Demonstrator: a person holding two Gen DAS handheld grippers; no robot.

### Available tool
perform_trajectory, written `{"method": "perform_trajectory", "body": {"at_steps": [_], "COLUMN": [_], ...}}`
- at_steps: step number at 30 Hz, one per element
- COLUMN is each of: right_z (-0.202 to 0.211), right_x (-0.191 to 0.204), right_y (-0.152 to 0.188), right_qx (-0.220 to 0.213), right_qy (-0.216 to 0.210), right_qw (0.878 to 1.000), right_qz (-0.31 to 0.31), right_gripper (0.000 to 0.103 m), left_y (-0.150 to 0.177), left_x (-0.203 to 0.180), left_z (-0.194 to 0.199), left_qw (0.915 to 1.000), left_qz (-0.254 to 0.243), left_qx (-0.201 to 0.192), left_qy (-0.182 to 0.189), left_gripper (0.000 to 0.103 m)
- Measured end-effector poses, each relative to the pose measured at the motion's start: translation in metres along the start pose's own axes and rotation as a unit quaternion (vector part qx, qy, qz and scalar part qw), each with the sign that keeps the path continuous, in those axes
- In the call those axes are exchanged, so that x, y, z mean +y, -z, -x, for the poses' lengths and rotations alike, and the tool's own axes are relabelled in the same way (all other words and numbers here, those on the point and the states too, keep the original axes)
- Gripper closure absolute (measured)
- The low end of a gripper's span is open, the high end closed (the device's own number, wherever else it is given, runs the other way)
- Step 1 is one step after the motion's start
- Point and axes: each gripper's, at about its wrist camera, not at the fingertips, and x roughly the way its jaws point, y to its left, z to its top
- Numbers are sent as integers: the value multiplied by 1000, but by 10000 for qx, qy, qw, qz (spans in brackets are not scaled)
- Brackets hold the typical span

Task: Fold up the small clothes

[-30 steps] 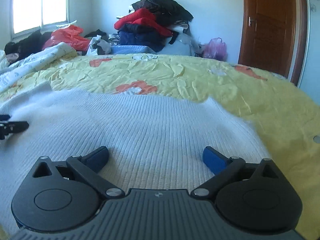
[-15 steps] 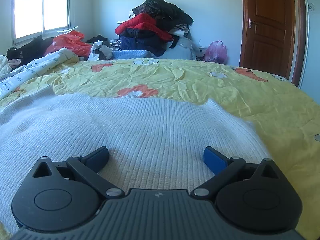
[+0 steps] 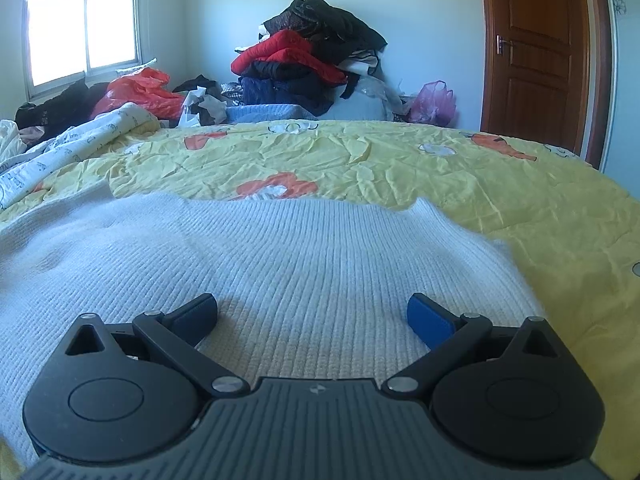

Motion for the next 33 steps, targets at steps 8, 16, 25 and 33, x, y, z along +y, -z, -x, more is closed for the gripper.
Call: {"method": "perform_trajectory", "body": {"at_steps": [8,16,25,33], "right_z": [1,7,-65,-127], "right_x": [-1,-14,77,146], "right_y": [0,-50,-91,-129], "right_qx": [-14,554,2209,2665], "right_qy": [-36,-1103,-2665,-2288], "right_qw": [10000,9818,9284,9359], "right_qz": [-57,-1446,-1350,-271], "right_gripper": [1,6,15,11], "left_y": [35,142,155,177], "left_x": [-78,-124,-119,-119], "left_z": [21,-2,-5,-6], "left_qw": [9722,8474,8097,7338], "left_qz": [-2100,-5120,-5659,-6495], "left_qx": [-922,-1314,-1441,-1757], "left_qy": [-465,-502,-583,-934], "left_gripper": [75,75,75,75]}}
